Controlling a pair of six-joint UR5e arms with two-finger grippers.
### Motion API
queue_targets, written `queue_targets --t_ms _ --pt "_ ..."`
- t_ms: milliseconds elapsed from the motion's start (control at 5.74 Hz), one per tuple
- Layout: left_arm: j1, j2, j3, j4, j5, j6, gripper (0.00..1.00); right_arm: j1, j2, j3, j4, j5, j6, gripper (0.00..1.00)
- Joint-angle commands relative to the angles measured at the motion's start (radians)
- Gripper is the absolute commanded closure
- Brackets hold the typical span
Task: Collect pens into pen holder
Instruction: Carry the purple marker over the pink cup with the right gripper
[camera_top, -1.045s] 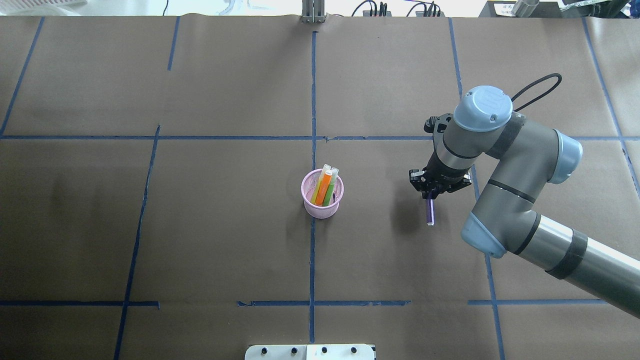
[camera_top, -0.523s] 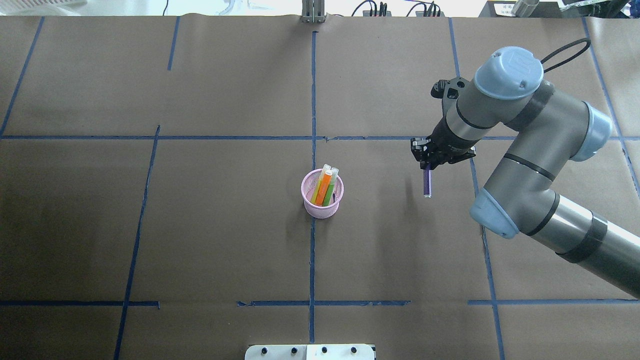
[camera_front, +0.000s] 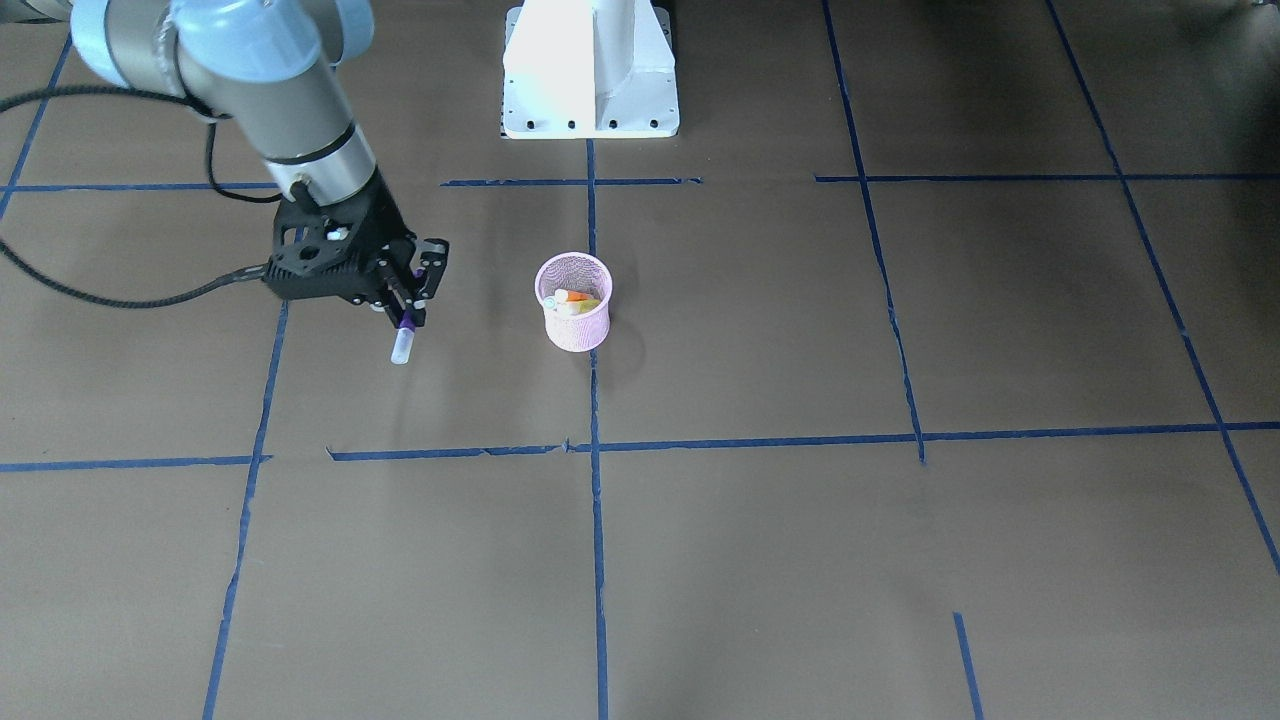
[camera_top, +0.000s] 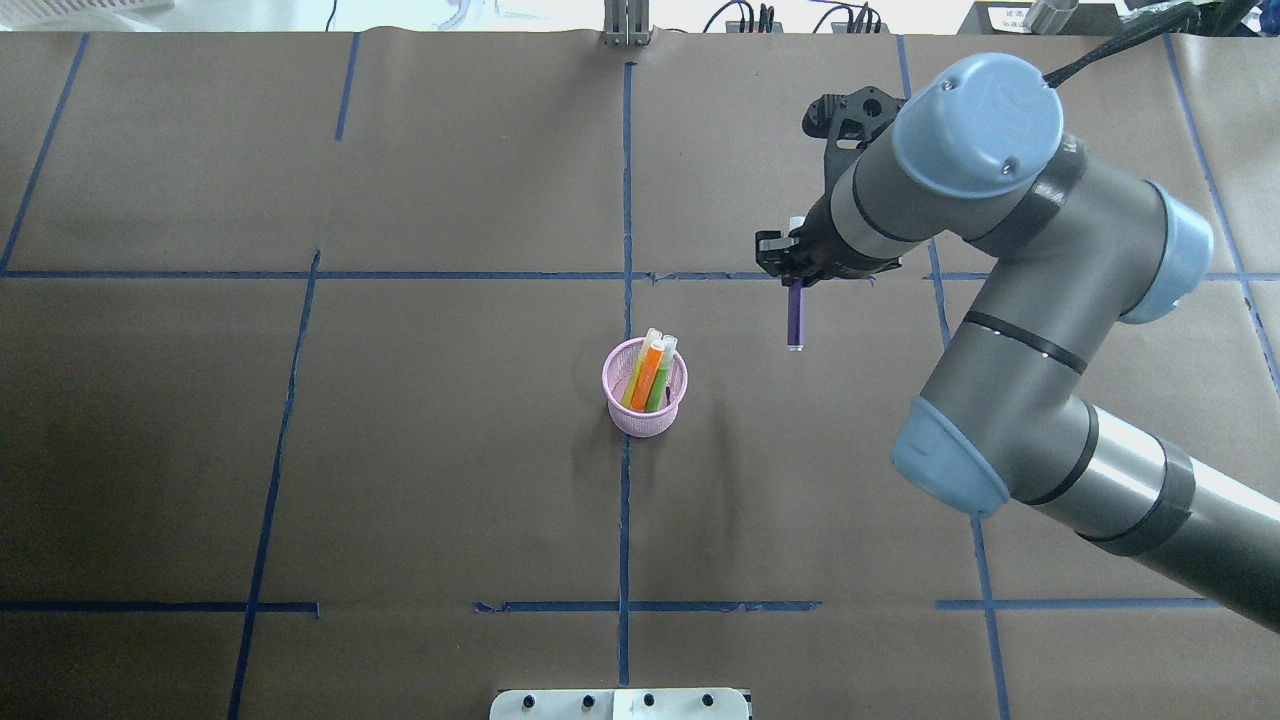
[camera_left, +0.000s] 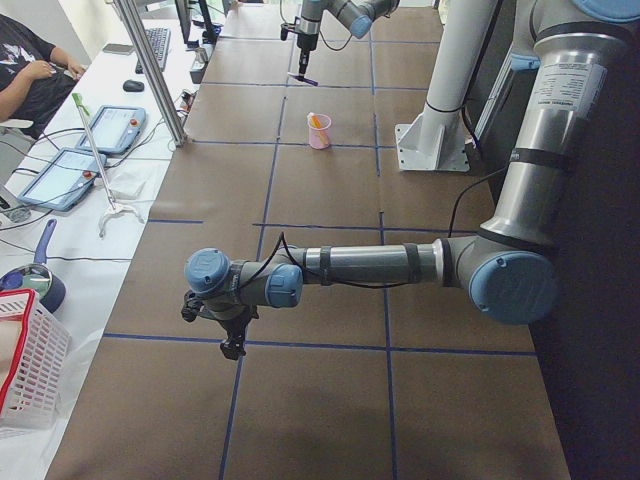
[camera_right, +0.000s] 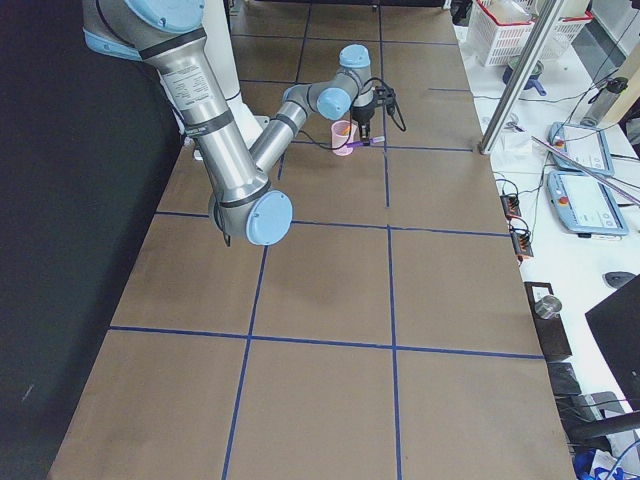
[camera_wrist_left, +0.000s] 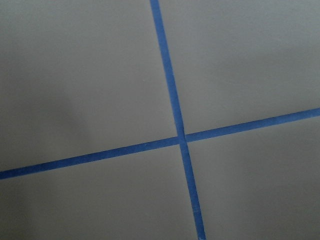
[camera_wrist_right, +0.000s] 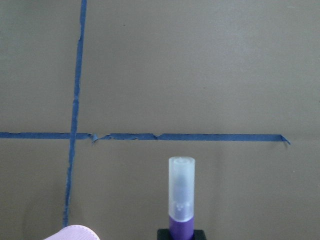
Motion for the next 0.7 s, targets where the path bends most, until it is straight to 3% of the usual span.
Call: queue_targets --t_ms 0,174,348,523 --pt "-0.006 0.131 -0.145 -0.001 0.034 -0.012 0.00 -0.062 0.052 0.005 -0.029 -0.074 0.054 1.00" --pt "-0.005 0.184 -0.219 0.001 0.063 -0.050 0.00 -0.082 0.063 0.006 -0.026 -0.145 0.065 1.00" --pt "-0.005 0.186 -0.220 0.002 0.065 -0.050 0.00 -0.119 0.109 0.008 -0.023 -0.266 0.063 1.00" --pt "-0.003 0.192 -0.219 0.002 0.065 -0.050 0.00 -0.122 0.135 0.015 -0.020 -0.323 0.060 1.00"
